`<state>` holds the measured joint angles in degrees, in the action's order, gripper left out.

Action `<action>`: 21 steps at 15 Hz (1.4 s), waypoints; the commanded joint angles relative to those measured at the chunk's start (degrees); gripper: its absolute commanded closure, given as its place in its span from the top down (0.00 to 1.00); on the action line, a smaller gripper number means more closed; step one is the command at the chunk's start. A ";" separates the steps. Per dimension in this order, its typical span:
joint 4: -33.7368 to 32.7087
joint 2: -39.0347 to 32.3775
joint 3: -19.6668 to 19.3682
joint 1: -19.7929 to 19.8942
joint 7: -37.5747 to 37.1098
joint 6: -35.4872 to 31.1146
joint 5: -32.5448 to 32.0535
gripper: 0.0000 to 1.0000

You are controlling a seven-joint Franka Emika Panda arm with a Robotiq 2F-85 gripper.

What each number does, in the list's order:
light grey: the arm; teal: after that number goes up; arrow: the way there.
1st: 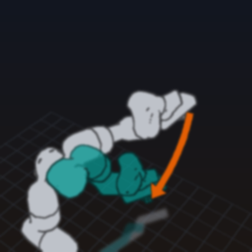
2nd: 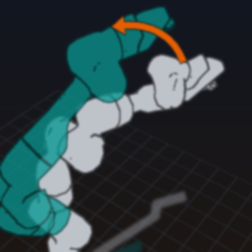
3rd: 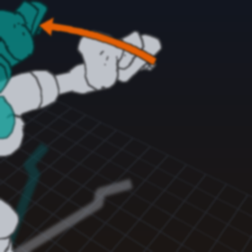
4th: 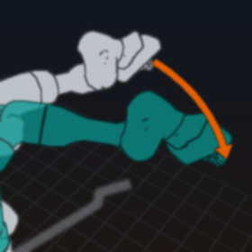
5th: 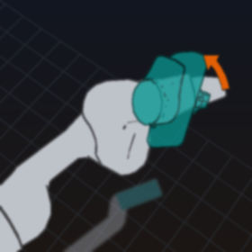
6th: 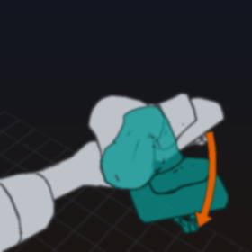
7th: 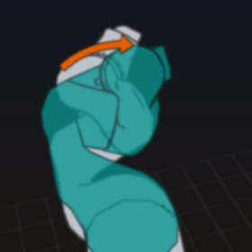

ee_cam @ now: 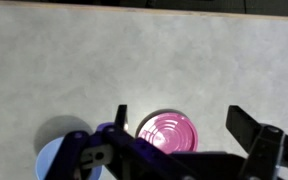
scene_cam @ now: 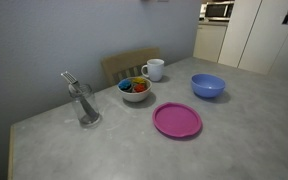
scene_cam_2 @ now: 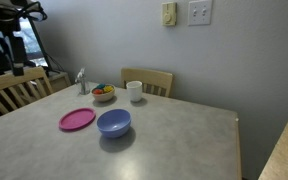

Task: Put the pink plate on top of the blue bowl, push the blue bowl forwards

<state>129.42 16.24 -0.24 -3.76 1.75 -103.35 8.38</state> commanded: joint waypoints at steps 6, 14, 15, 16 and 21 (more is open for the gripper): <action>-7.08 -11.76 4.66 -1.51 -4.49 -2.20 -0.23 1.00; -9.91 -15.29 4.76 -1.65 -4.33 -3.07 0.87 1.00; -10.65 -17.02 4.94 -1.84 -3.98 -3.91 1.07 1.00; -11.57 -18.84 5.17 -2.04 -3.72 -4.64 0.98 1.00; -19.16 -29.20 6.85 -3.26 -2.65 -4.07 0.62 1.00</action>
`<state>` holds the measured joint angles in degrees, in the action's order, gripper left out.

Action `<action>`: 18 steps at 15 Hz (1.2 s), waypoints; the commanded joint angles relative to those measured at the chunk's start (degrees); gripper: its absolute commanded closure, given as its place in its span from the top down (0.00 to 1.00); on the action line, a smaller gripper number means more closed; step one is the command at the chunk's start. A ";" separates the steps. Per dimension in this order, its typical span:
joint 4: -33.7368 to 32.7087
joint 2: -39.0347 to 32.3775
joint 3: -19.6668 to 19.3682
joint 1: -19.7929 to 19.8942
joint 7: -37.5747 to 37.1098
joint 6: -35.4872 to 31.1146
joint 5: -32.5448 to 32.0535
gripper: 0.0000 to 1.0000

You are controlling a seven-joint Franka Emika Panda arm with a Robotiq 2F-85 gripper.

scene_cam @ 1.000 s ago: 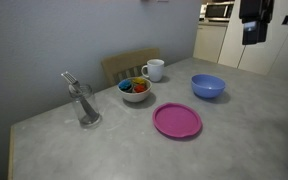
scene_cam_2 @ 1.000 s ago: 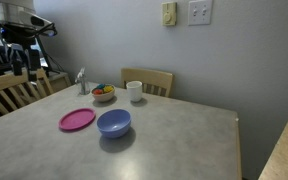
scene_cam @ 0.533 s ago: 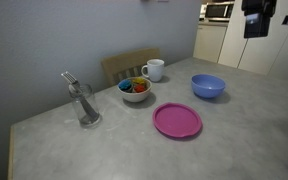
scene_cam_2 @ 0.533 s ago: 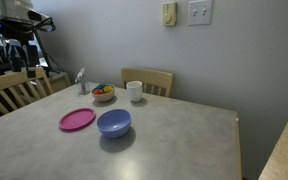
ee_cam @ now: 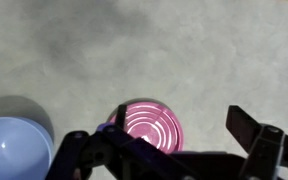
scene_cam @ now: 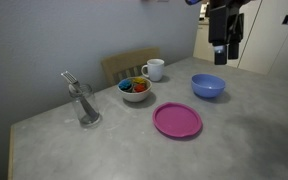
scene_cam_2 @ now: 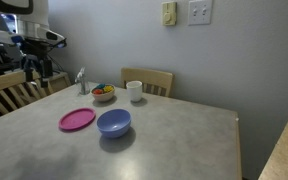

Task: Put the pink plate on top of the blue bowl, push the blue bowl forwards

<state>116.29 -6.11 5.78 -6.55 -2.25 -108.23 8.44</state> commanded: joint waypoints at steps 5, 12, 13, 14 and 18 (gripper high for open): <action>-15.13 -17.56 2.07 -1.54 3.47 4.03 -0.33 1.00; -15.31 -18.35 1.92 -1.61 5.39 3.56 0.20 1.00; -15.80 -18.96 1.82 -1.76 3.98 2.58 0.59 1.00; -17.27 -20.49 1.90 -1.76 2.92 2.52 1.18 1.00; -23.01 -28.12 2.11 -2.76 -0.34 2.09 1.81 1.00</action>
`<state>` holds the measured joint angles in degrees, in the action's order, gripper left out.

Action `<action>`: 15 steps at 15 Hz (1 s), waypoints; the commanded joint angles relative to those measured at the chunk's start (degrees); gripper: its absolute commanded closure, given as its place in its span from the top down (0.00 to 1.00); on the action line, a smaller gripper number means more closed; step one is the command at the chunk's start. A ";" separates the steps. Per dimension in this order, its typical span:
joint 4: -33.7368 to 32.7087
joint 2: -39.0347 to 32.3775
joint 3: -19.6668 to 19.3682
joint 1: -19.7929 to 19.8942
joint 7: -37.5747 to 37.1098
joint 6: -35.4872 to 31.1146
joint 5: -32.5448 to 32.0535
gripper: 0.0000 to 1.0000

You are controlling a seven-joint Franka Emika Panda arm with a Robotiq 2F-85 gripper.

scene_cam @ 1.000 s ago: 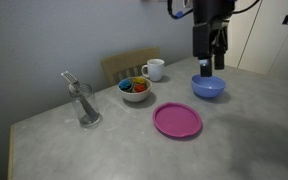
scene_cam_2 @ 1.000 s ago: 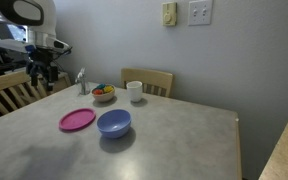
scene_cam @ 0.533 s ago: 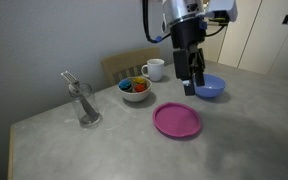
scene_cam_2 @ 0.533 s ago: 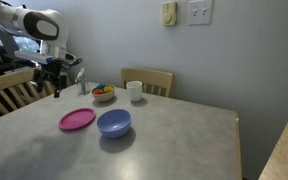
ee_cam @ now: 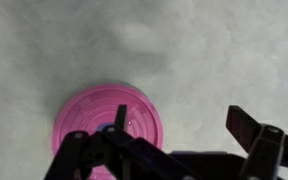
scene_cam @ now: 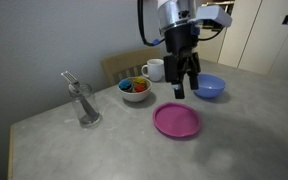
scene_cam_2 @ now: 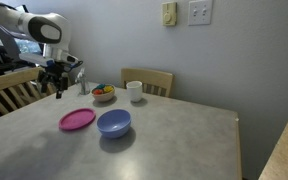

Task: Put the pink plate on top of the blue bowl, push the blue bowl forwards

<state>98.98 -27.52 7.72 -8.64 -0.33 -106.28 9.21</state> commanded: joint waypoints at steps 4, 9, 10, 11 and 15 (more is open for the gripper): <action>-12.10 -15.18 0.46 -2.01 -3.99 1.05 0.92 1.00; -17.60 -22.38 0.06 -3.26 -8.07 0.30 1.13 1.00; -18.35 -23.15 0.08 -3.19 -8.60 0.15 1.32 1.00; -18.99 -23.71 -0.14 -3.20 -9.73 -0.04 1.40 1.00; -21.02 -25.52 -0.36 -2.57 -11.83 -1.02 1.92 0.90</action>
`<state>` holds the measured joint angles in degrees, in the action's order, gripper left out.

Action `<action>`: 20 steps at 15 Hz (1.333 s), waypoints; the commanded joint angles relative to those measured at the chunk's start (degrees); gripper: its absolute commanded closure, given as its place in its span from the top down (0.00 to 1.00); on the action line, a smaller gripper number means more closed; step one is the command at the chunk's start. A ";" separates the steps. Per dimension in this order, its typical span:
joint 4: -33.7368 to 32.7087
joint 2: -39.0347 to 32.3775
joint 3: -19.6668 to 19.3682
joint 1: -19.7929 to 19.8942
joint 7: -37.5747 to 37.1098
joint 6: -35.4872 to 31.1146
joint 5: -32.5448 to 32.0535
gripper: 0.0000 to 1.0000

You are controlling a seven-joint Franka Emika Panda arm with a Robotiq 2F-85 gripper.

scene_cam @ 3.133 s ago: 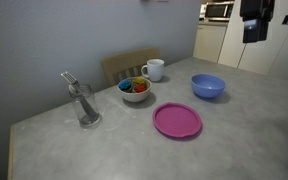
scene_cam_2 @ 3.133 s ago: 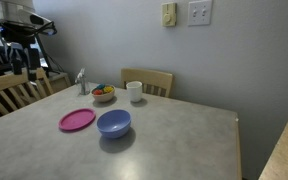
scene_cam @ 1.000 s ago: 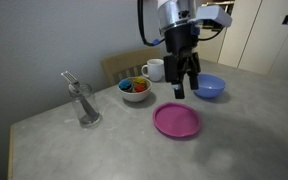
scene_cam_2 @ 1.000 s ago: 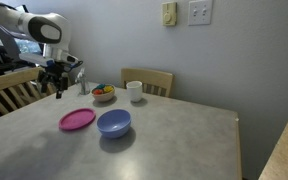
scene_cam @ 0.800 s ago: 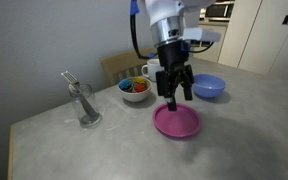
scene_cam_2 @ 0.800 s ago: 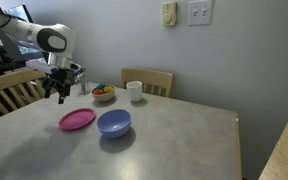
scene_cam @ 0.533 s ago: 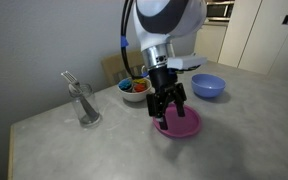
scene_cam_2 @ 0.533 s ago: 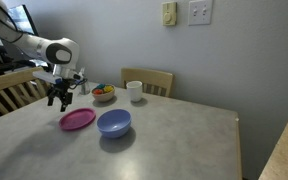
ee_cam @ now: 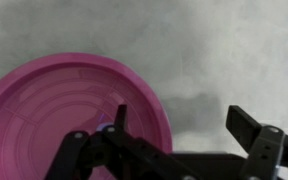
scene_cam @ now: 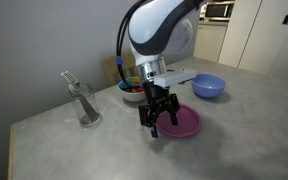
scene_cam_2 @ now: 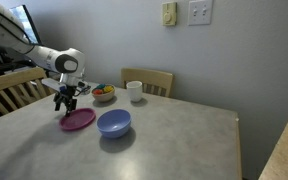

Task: Put the pink plate on top of the blue bowl, push the blue bowl forwards

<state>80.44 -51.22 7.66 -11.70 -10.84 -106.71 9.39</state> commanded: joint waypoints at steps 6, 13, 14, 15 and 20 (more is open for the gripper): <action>-4.70 -3.93 -0.88 0.45 -3.64 -1.91 1.45 0.38; -6.15 -4.24 -1.03 0.71 -5.34 -1.23 1.77 0.00; -6.36 -4.11 -0.99 0.78 -5.74 0.04 1.84 0.02; -6.40 -3.91 -0.92 0.83 -5.86 0.93 1.84 0.03; -4.33 -0.12 -1.50 -0.26 -8.30 5.58 0.93 0.03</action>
<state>74.89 -54.15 6.79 -11.40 -16.96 -104.79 9.59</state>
